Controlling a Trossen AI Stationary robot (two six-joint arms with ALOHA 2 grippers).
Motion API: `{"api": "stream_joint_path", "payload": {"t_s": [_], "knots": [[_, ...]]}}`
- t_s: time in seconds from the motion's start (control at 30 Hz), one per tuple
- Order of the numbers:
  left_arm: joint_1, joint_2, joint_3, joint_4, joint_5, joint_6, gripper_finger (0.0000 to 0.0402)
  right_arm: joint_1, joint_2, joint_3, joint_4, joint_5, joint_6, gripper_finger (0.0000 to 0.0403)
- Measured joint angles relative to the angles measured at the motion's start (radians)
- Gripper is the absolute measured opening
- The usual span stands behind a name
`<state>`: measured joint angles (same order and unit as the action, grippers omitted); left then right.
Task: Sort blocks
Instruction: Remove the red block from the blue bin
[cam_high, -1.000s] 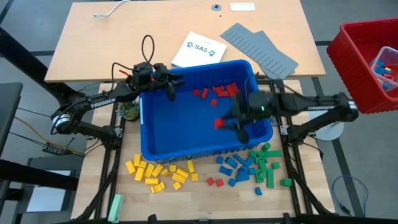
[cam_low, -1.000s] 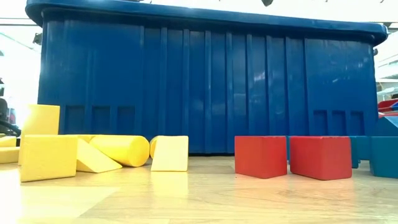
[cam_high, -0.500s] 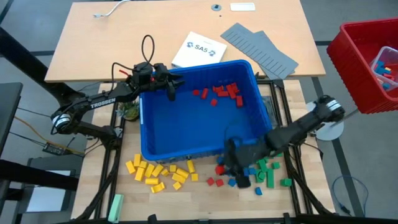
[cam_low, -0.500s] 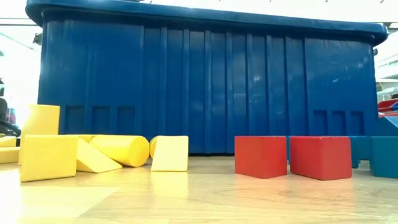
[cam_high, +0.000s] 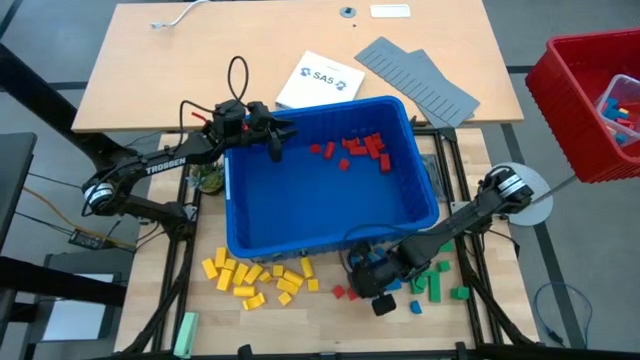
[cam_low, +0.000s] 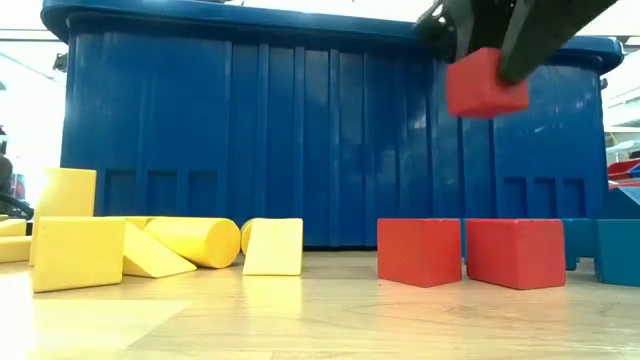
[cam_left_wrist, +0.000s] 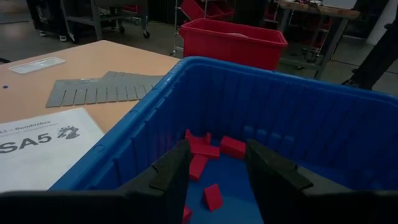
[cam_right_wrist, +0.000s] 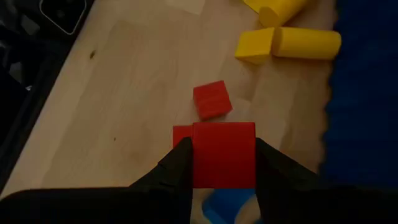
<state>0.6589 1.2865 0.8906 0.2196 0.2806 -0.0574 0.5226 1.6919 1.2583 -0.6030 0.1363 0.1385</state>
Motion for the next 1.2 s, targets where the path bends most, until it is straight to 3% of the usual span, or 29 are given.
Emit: {"api": "stream_joint_path", "payload": {"t_s": [0.33, 0.6, 0.83, 0.97, 1.2], "knots": [[0.000, 0.000, 0.000, -0.001, 0.000, 0.000, 0.0163, -0.041, 0.149, -0.018, 0.046, -0.010, -0.038, 0.0117], [0.000, 0.000, 0.000, -0.001, 0.000, 0.000, 0.0163, -0.054, 0.153, -0.061, 0.203, -0.021, -0.015, 0.0117], [0.000, 0.000, 0.000, 0.000, 0.000, 0.000, 0.0163, -0.060, 0.154, -0.075, 0.187, -0.026, 0.016, 0.0215], [0.000, 0.000, 0.000, 0.000, 0.000, 0.000, 0.0163, -0.062, 0.113, -0.064, 0.127, -0.028, 0.038, 0.0245], [0.000, 0.000, 0.000, 0.000, 0.000, 0.000, 0.0163, -0.033, -0.081, 0.054, 0.026, -0.033, 0.014, 0.0241]]}}
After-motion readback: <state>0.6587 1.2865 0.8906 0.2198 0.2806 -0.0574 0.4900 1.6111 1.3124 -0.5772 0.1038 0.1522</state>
